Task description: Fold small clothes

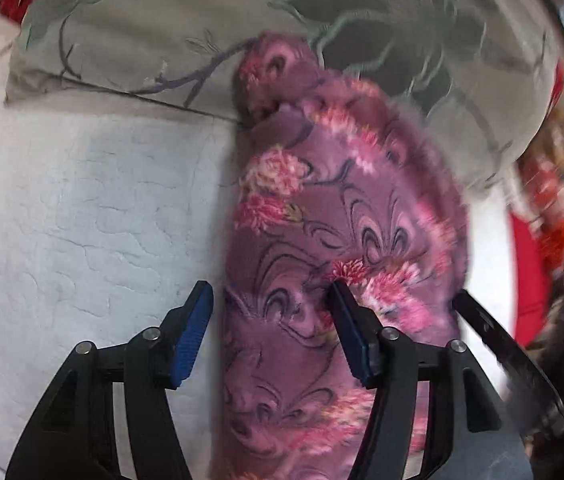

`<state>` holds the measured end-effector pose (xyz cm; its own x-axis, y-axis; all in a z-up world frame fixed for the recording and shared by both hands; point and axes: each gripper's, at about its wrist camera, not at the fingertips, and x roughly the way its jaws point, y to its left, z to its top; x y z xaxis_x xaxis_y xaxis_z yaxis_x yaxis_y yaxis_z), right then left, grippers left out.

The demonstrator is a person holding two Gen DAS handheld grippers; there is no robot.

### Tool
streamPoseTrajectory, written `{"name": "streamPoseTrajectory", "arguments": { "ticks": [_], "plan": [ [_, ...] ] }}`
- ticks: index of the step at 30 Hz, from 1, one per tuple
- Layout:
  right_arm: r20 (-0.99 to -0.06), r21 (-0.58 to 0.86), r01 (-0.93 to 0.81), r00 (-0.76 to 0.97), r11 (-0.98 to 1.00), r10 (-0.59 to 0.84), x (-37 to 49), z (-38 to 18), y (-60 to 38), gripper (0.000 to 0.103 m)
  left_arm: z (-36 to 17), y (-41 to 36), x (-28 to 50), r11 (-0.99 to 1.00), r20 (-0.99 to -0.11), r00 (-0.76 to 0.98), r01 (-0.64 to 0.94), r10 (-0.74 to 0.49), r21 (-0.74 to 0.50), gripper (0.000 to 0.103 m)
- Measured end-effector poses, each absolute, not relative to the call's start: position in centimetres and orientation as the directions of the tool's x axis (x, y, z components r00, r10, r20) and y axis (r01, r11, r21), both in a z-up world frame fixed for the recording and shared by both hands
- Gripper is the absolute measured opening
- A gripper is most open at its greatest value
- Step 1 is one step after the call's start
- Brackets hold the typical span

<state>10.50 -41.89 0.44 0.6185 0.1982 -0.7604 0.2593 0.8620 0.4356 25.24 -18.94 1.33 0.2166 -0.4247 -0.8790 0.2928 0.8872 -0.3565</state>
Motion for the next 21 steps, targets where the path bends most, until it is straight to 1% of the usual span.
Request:
{"name": "streamPoseTrajectory", "arguments": {
  "ticks": [1,2,3,4,6,7,8,9,10,11,12,13,14,16,17,19,21],
  "plan": [
    [-0.749,0.451,0.262,0.632,0.853,0.202,10.7,1.2,-42.4,0.021,1.8,-18.6,25.6,0.883,-0.867,0.228,0.279,-0.443,-0.378,0.059],
    [-0.723,0.462,0.264,0.665,0.847,0.187,10.8,2.0,-43.0,0.027,2.3,-18.4,25.8,0.877,-0.854,0.241,0.273,-0.461,-0.397,0.059],
    [-0.705,0.463,0.276,0.691,0.842,0.161,11.3,2.7,-43.8,0.039,2.9,-18.2,26.1,0.872,-0.842,0.256,0.269,-0.475,-0.410,0.059],
    [-0.702,0.463,0.294,0.697,0.836,0.143,11.9,2.9,-44.3,0.043,3.2,-18.3,26.3,0.868,-0.835,0.266,0.270,-0.482,-0.415,0.059],
    [-0.719,0.464,0.355,0.686,0.812,0.111,14.2,2.8,-45.6,0.044,3.5,-19.4,27.1,0.868,-0.838,0.266,0.290,-0.477,-0.402,0.059],
    [-0.732,0.483,0.375,0.669,0.791,0.129,15.5,2.2,-46.1,0.044,3.2,-20.1,27.5,0.875,-0.846,0.271,0.304,-0.459,-0.377,0.059],
    [-0.743,0.501,0.381,0.650,0.777,0.161,16.4,1.7,-46.4,0.039,2.9,-20.5,27.6,0.883,-0.856,0.280,0.317,-0.435,-0.346,0.059],
    [-0.750,0.514,0.378,0.633,0.770,0.190,17.0,1.1,-46.5,0.014,2.2,-21.1,27.6,0.892,-0.865,0.290,0.329,-0.409,-0.311,0.060],
    [-0.747,0.510,0.368,0.638,0.778,0.188,17.5,1.0,-46.3,0.003,1.9,-21.4,27.9,0.896,-0.871,0.294,0.333,-0.394,-0.293,0.060],
    [-0.739,0.489,0.361,0.656,0.794,0.156,17.8,1.2,-46.1,0.005,1.0,-21.8,28.0,0.902,-0.878,0.296,0.333,-0.376,-0.274,0.064],
    [-0.743,0.459,0.370,0.659,0.808,0.120,18.0,1.1,-46.0,0.005,0.3,-22.1,28.2,0.907,-0.886,0.293,0.331,-0.359,-0.258,0.071],
    [-0.770,0.417,0.396,0.632,0.818,0.087,18.3,0.3,-46.0,0.005,-0.1,-22.0,28.4,0.911,-0.889,0.294,0.325,-0.352,-0.253,0.073],
    [-0.800,0.392,0.416,0.594,0.821,0.081,18.4,-1.0,-46.0,0.003,-0.1,-21.9,28.6,0.912,-0.887,0.293,0.316,-0.358,-0.263,0.074],
    [-0.797,0.379,0.412,0.600,0.828,0.066,18.3,-0.7,-46.0,0.005,0.6,-21.4,28.6,0.911,-0.886,0.283,0.299,-0.368,-0.283,0.072],
    [-0.797,0.358,0.406,0.602,0.841,0.049,18.2,0.1,-45.7,0.014,1.3,-20.7,28.2,0.913,-0.880,0.298,0.294,-0.368,-0.283,0.071],
    [-0.768,0.328,0.374,0.641,0.868,0.014,16.9,1.9,-44.9,0.015,2.5,-19.0,27.1,0.920,-0.866,0.350,0.291,-0.358,-0.263,0.071],
    [-0.723,0.379,0.306,0.687,0.874,0.073,15.4,3.0,-44.2,0.015,2.9,-18.6,26.1,0.926,-0.856,0.386,0.291,-0.344,-0.240,0.071]
  ]
}}
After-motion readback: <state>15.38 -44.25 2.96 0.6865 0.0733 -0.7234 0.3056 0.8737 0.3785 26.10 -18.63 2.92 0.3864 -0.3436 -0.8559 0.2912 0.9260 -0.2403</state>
